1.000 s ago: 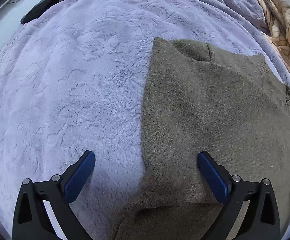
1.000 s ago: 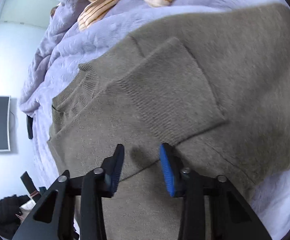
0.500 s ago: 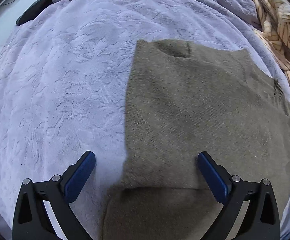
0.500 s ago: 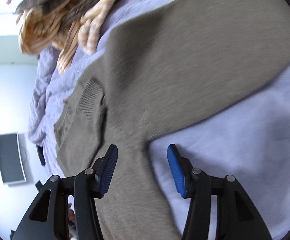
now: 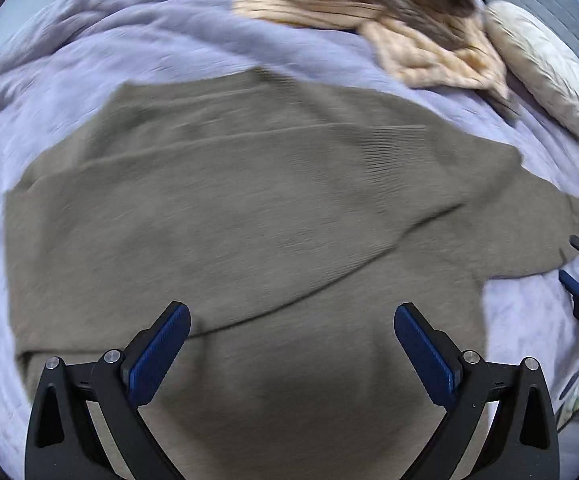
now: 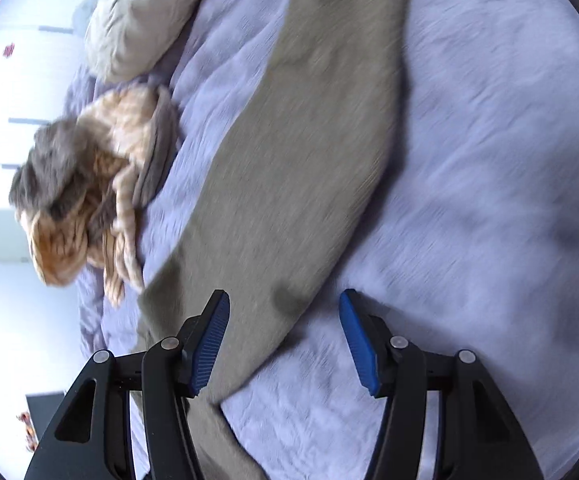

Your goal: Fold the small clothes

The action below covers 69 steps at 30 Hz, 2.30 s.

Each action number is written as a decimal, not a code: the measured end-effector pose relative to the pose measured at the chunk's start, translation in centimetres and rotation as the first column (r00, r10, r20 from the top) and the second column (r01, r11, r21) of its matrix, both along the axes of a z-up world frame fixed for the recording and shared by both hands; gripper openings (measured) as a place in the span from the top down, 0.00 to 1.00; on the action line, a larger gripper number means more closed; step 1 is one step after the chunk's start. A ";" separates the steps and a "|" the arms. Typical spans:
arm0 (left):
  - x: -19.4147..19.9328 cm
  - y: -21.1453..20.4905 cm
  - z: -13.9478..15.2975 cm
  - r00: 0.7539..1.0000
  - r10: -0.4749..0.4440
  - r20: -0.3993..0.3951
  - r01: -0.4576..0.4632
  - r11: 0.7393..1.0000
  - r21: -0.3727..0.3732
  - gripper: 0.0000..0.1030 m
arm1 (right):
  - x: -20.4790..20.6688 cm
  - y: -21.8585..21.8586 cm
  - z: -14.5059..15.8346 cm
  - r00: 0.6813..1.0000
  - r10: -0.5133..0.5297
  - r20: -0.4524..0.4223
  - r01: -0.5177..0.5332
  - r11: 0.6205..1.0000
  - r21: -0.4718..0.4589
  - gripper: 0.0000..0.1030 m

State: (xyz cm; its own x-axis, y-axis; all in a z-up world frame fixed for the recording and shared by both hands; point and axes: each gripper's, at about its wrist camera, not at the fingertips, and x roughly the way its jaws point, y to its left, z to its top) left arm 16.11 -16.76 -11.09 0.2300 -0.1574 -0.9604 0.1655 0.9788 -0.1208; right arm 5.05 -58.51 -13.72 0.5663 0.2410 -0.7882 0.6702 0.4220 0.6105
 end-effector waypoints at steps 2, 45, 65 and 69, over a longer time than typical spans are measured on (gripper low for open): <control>0.6 -3.1 0.1 0.999 -0.029 0.019 0.029 0.999 -0.015 0.01 | -0.3 -1.6 -0.1 0.999 -0.053 0.013 0.053 0.999 -0.002 0.40; 1.6 6.8 1.8 0.954 0.180 0.240 -0.210 0.972 0.108 0.01 | 16.5 29.8 8.6 0.526 0.827 0.198 -0.783 0.562 -0.268 0.92; -1.3 16.3 -4.6 0.930 0.358 0.083 -0.365 0.926 0.094 0.01 | 13.4 34.5 -1.0 0.570 0.821 -0.004 -0.818 0.567 -0.096 0.44; -1.3 16.6 -4.6 0.937 0.342 0.073 -0.347 0.934 0.085 0.01 | 12.8 29.6 -2.4 0.780 0.620 0.082 -0.626 0.774 0.094 0.44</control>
